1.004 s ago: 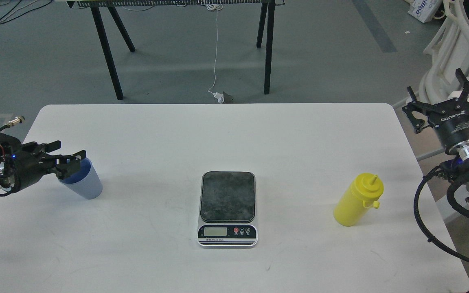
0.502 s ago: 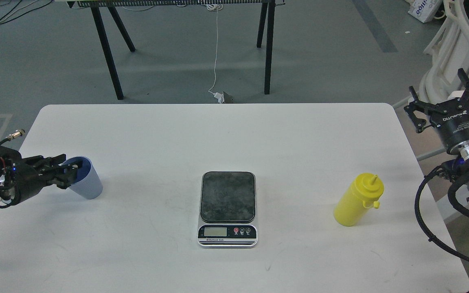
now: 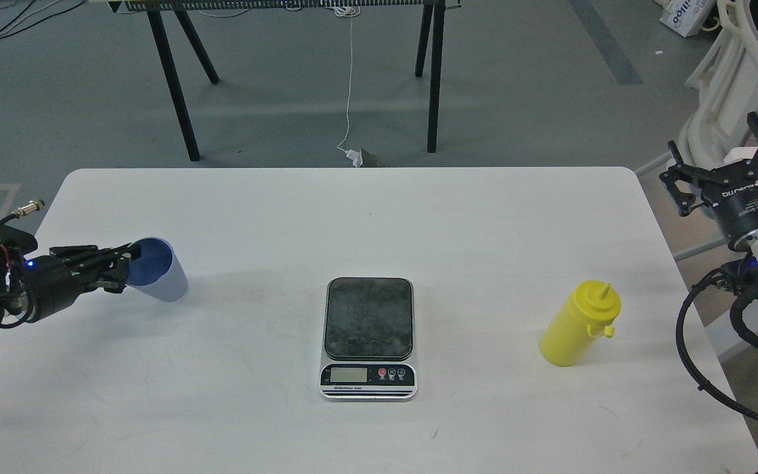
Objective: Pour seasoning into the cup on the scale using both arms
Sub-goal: 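Lift the blue cup and lower it onto the scale, then open the left gripper and raise the left arm away, then lower the right gripper to the yellow squeeze bottle, then grasp the yellow bottle with the right gripper and lift it, then tip the yellow bottle upside down above the blue cup, then hold the inverted bottle over the cup to pour sauce, then turn the bottle upright and carry it back toward its spot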
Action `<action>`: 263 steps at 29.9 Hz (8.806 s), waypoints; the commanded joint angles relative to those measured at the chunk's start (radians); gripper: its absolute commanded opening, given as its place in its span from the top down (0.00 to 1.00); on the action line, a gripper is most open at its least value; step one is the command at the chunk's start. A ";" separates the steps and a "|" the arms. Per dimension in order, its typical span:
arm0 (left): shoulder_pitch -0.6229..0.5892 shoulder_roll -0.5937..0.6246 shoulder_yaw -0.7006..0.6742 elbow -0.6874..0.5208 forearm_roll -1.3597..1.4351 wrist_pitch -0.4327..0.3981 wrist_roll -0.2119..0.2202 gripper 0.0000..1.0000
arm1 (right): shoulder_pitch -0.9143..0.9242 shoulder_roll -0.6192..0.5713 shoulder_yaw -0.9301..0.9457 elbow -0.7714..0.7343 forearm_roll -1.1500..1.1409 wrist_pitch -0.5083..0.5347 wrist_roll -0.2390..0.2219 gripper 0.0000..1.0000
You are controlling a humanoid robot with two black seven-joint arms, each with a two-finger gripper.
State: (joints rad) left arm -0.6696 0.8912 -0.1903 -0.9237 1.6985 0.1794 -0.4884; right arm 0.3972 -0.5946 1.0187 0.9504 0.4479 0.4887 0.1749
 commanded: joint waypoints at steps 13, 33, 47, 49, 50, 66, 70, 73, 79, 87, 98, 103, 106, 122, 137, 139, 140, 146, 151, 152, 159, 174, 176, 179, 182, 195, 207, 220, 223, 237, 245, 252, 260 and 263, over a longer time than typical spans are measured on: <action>-0.372 -0.306 0.002 -0.277 0.256 -0.437 0.100 0.97 | -0.061 -0.060 0.044 -0.002 0.002 0.000 0.000 0.00; -0.341 -0.459 0.101 -0.267 0.279 -0.475 0.151 0.75 | -0.077 -0.079 0.057 -0.001 0.002 0.000 0.000 0.00; -0.351 -0.376 -0.043 -0.322 0.048 -0.477 0.139 0.12 | -0.110 -0.137 0.057 0.024 0.006 0.000 -0.002 0.00; -0.354 -0.359 -0.121 -0.328 -0.137 -0.478 0.139 0.08 | -0.165 -0.169 0.057 0.042 0.008 0.000 -0.005 0.00; -0.355 -0.356 -0.153 -0.327 -0.226 -0.478 0.140 0.05 | -0.201 -0.189 0.057 0.056 0.012 0.000 -0.003 0.01; -0.328 -0.325 -0.391 -0.026 -1.597 -0.497 0.148 0.01 | -0.662 -0.123 0.029 0.329 0.069 0.000 -0.002 0.01; -0.318 -0.308 -0.406 -0.020 -1.636 -0.498 0.142 0.01 | -0.707 -0.085 -0.052 0.404 0.069 0.000 -0.003 0.01; -0.314 -0.296 -0.411 -0.020 -1.636 -0.498 0.142 0.01 | -0.750 -0.073 -0.071 0.462 0.072 0.000 -0.003 0.01; -0.315 -0.273 -0.413 -0.020 -1.636 -0.498 0.142 0.01 | -0.776 -0.021 -0.075 0.541 0.068 0.000 -0.002 0.01; -0.314 -0.261 -0.413 -0.020 -1.636 -0.500 0.140 0.01 | -0.701 0.030 -0.061 0.518 0.057 0.000 -0.002 0.01; -0.308 -0.261 -0.406 -0.027 -1.634 -0.495 0.142 0.01 | -0.629 0.148 -0.029 0.436 0.008 0.000 0.003 0.02; -0.311 -0.258 -0.413 -0.032 -1.634 -0.495 0.143 0.01 | -0.583 0.197 -0.028 0.375 -0.023 0.000 0.009 0.04; -0.309 -0.232 -0.402 -0.034 -1.633 -0.498 0.143 0.01 | -0.578 0.223 -0.025 0.355 -0.054 0.000 0.023 0.05; -0.291 -0.196 -0.399 -0.064 -1.632 -0.500 0.143 0.01 | -0.514 0.277 -0.025 0.306 -0.090 0.000 0.083 0.24; -0.291 -0.175 -0.414 -0.092 -1.633 -0.498 0.137 0.01 | -0.352 0.184 -0.032 0.347 -0.118 0.000 0.080 0.62; -0.291 -0.167 -0.416 -0.104 -1.634 -0.498 0.137 0.01 | -0.278 0.136 -0.037 0.360 -0.184 0.000 0.080 0.62; -0.291 -0.161 -0.419 -0.104 -1.634 -0.498 0.137 0.01 | -0.238 0.125 -0.037 0.363 -0.231 0.000 0.077 0.62; -0.289 -0.150 -0.443 -0.104 -1.634 -0.495 0.139 0.01 | 0.020 0.098 -0.077 0.381 -0.550 -0.051 0.054 0.62; -0.289 -0.133 -0.442 -0.103 -1.634 -0.497 0.140 0.01 | 0.296 0.059 -0.332 0.355 -0.721 -0.140 0.041 0.62; -0.289 -0.132 -0.442 -0.103 -1.633 -0.497 0.142 0.01 | 0.352 0.061 -0.395 0.343 -0.745 -0.166 0.041 0.62; -0.291 -0.130 -0.449 -0.103 -1.636 -0.495 0.140 0.01 | 0.642 0.078 -0.745 0.320 -0.991 -0.320 0.041 0.63; -0.282 -0.109 -0.472 -0.104 -1.637 -0.495 0.137 0.01 | 1.008 0.124 -1.147 0.323 -1.324 -0.473 0.006 0.69; -0.280 -0.112 -0.478 -0.104 -1.637 -0.495 0.139 0.01 | 1.019 0.165 -1.176 0.324 -1.371 -0.476 -0.008 0.69; -0.280 -0.115 -0.482 -0.104 -1.637 -0.494 0.137 0.01 | 1.051 0.214 -1.255 0.324 -1.436 -0.534 -0.008 0.70; -0.280 -0.115 -0.485 -0.104 -1.639 -0.495 0.137 0.01 | 1.091 0.275 -1.354 0.321 -1.442 -0.602 -0.008 0.70; -0.278 -0.107 -0.500 -0.104 -1.642 -0.494 0.100 0.01 | 1.100 0.375 -1.460 0.277 -1.492 -0.674 -0.008 0.75; -0.278 -0.107 -0.500 -0.106 -1.642 -0.491 0.100 0.01 | 1.055 0.365 -1.477 0.272 -1.546 -0.699 -0.008 0.75; -0.282 -0.106 -0.500 -0.106 -1.640 -0.489 0.100 0.01 | 1.025 0.290 -1.396 0.288 -1.465 -0.699 -0.008 0.75; -0.282 -0.107 -0.498 -0.106 -1.637 -0.489 0.100 0.01 | 0.985 0.211 -1.312 0.324 -1.442 -0.691 -0.002 0.75; -0.275 -0.104 -0.509 -0.104 -1.652 -0.497 0.099 0.01 | 0.473 -0.168 -0.657 0.539 -0.936 -0.538 0.001 0.76; -0.240 -0.118 -0.523 -0.077 -1.652 -0.500 0.106 0.01 | 0.155 -0.160 -0.349 0.527 -0.603 -0.365 0.018 0.76; -0.191 -0.164 -0.518 0.021 -1.656 -0.520 0.111 0.01 | -0.006 -0.145 -0.290 0.481 -0.315 -0.145 0.066 0.76; -0.125 -0.227 -0.523 0.095 -1.764 -0.601 0.151 0.00 | -0.168 -0.073 -0.289 0.372 -0.020 0.000 0.097 0.76; -0.116 -0.230 -0.523 0.095 -1.809 -0.601 0.162 0.00 | -0.221 -0.016 -0.288 0.323 0.031 0.000 0.097 0.76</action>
State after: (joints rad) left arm -0.7967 0.6648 -0.7127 -0.8289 -0.0687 -0.4185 -0.3376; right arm 0.2262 -0.6574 0.7303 1.3182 0.4269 0.4875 0.2716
